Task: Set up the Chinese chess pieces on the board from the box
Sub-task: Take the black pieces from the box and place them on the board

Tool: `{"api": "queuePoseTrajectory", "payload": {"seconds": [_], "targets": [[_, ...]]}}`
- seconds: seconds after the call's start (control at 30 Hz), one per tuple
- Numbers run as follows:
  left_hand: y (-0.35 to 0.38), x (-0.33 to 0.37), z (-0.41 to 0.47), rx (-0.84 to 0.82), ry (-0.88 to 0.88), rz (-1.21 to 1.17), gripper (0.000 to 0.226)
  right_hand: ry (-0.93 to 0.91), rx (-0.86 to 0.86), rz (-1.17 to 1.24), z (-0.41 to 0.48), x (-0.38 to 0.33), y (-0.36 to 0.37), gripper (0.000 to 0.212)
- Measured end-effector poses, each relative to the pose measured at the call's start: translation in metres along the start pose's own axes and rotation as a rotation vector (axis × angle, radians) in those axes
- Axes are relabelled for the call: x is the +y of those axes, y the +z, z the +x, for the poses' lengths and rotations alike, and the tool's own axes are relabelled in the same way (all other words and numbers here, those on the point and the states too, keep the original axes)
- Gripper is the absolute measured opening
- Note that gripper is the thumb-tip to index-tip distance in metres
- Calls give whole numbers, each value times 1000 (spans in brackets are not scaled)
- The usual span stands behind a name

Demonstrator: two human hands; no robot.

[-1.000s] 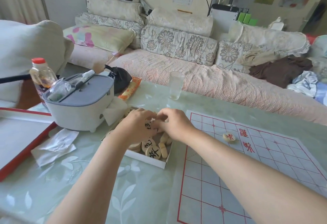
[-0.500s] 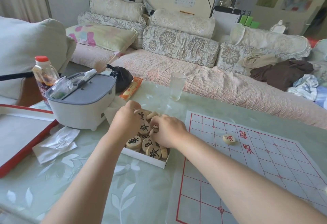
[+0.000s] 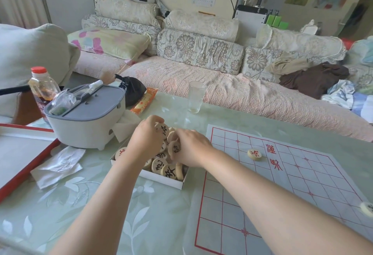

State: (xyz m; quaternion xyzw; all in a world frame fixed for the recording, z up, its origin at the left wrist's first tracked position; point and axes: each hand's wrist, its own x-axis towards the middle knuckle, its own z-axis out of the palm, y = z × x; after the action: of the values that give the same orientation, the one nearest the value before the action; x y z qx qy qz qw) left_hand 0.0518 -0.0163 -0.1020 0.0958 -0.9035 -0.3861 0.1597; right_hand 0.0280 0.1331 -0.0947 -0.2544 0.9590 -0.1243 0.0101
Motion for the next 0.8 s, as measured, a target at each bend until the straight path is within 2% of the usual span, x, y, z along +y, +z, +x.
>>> {"api": "queuePoseTrajectory", "payload": {"seconds": [0.1, 0.2, 0.33, 0.47, 0.6, 0.7, 0.73, 0.8], "targets": [[5, 23, -6, 42, 25, -99, 32, 19, 80, 149, -17, 17, -9, 35], [19, 50, -16, -17, 58, -161, 31, 41, 147, 326, -41, 42, -22, 37], [46, 89, -32, -89, 102, -190, 28, 92, 195, 364, -77, 93, -35, 25], [91, 129, -57, -285, 139, -205, 27, 239, 179, 300, -113, 155, -38, 24], [139, 163, -85, -487, 178, -234, 23, 386, 113, 263, -146, 216, -36, 12], [167, 176, -98, -569, 195, -228, 28, 534, 151, 233, -167, 255, -37, 44], [175, 177, -100, -586, 182, -225, 26, 584, 173, 221, -172, 268, -38, 49], [187, 178, -103, -596, 124, -227, 21, 655, 232, 192, -178, 293, -41, 43]]}}
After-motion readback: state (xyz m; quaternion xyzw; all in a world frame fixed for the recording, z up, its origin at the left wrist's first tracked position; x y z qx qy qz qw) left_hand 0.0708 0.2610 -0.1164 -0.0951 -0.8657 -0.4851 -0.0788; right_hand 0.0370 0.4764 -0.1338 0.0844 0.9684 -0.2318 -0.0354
